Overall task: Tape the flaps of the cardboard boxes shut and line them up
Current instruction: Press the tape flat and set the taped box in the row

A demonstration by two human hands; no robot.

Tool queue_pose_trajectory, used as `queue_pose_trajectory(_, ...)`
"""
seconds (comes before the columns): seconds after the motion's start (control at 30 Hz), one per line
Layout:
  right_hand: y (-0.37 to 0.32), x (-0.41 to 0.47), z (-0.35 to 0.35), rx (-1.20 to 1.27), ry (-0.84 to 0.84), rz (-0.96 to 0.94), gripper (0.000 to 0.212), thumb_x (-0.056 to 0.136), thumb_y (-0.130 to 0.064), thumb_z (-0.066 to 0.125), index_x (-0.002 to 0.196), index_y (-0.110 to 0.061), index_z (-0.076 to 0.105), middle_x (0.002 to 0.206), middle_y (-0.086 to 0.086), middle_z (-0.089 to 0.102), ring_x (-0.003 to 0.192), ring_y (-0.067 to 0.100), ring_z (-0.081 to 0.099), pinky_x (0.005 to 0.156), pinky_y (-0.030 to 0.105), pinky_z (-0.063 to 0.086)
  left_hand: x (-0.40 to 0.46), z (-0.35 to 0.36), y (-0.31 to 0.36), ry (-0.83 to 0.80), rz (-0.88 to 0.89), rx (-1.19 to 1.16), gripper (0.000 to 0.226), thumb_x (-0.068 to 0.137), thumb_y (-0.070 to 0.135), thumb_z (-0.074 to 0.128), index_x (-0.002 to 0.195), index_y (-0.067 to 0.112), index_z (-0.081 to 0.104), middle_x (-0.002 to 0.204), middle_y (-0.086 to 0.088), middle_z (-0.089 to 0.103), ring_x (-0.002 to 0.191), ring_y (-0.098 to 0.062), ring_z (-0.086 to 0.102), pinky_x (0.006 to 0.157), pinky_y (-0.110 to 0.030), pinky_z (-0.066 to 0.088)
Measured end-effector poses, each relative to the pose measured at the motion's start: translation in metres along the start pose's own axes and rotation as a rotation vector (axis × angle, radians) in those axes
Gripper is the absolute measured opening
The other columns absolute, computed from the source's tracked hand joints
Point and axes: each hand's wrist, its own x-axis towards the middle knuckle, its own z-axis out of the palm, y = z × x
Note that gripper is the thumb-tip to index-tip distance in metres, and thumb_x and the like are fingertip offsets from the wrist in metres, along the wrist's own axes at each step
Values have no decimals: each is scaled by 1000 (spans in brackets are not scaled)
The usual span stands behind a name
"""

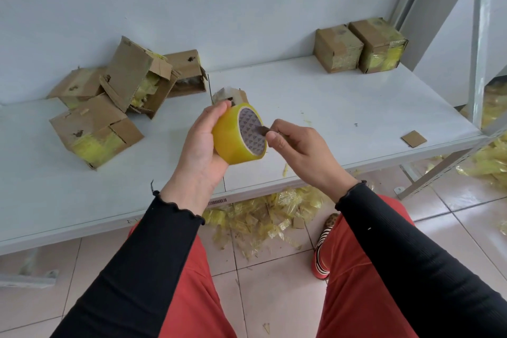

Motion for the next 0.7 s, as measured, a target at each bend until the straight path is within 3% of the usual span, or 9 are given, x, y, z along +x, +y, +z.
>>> queue_pose_trajectory(0.2, -9, 1, 9, 5, -23, -65, 38, 105, -43, 47, 73, -22, 49, 58, -5, 42, 56, 15, 40, 55, 33, 33, -5, 11, -8, 1, 20, 58, 10, 98, 20, 65, 88, 20, 66, 108, -18, 67, 95, -34, 66, 85, -49, 56)
queue_pose_trajectory(0.33, -6, 1, 13, 59, -66, -65, 35, 105, -39, 53, 75, -20, 52, 71, -7, 46, 65, 16, 43, 61, 38, 37, -5, 13, -10, 25, 45, 61, 11, 97, 18, 67, 87, 19, 64, 107, -18, 66, 94, -35, 66, 86, -51, 55)
queue_pose_trajectory(0.43, 0, 2, 11, 233, -67, 12, 20, 97, -28, 69, 81, -18, 63, 89, -6, 48, 74, 8, 46, 69, 25, 37, -4, 10, -7, 16, 44, 25, 10, 96, 16, 68, 87, 20, 66, 108, -15, 70, 101, -36, 67, 94, -58, 54)
queue_pose_trajectory(0.57, 7, -2, 10, 445, 82, 105, 28, 88, -24, 79, 70, -17, 60, 101, 5, 54, 85, 4, 53, 74, 18, 40, -5, 5, -4, 22, 87, 79, 8, 93, 15, 69, 88, 21, 68, 113, -11, 70, 108, -33, 67, 97, -58, 53)
queue_pose_trajectory(0.63, 2, -8, 12, 442, 1, 47, 14, 83, -27, 85, 86, -19, 73, 118, 2, 55, 90, -6, 56, 73, 10, 43, -5, 4, -3, 16, 104, 101, 7, 93, 13, 69, 90, 19, 67, 107, -10, 71, 101, -30, 68, 88, -49, 57)
queue_pose_trajectory(0.7, 2, -13, 18, 257, -110, -33, 41, 78, -35, 88, 112, -19, 74, 131, -4, 50, 91, -6, 56, 74, 10, 44, -5, 5, -2, -3, 109, 97, 10, 93, 12, 68, 86, 20, 66, 95, -7, 72, 90, -27, 70, 78, -43, 59)
